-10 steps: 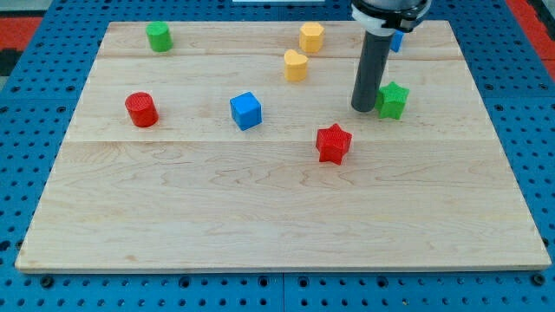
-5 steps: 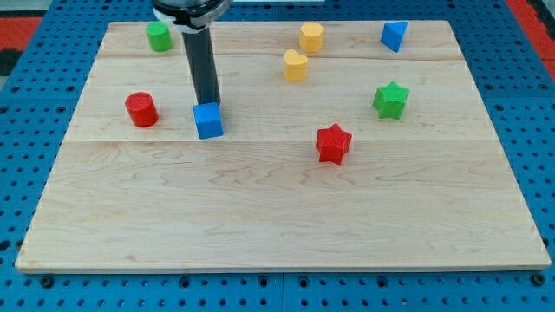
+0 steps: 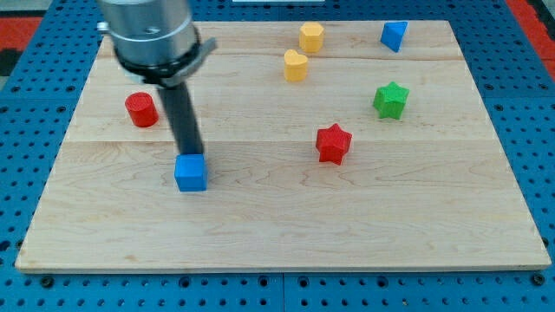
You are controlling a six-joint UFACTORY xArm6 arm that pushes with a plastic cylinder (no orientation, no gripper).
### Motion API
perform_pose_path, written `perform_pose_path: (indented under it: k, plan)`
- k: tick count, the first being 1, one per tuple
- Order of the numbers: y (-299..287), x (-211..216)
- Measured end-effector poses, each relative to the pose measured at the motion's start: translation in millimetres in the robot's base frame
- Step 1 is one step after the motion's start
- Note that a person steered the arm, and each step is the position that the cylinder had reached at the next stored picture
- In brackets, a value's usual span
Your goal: Move the blue cube to the vertical bottom side of the red circle
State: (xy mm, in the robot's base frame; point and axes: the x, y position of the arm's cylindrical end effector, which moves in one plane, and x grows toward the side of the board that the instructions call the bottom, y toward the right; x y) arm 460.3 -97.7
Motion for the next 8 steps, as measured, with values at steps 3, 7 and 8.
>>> perform_pose_path:
  k: [3, 7, 8]
  plan:
    - [-13.6, 24.2]
    - [-28.0, 55.0]
    - [-7.6, 72.8]
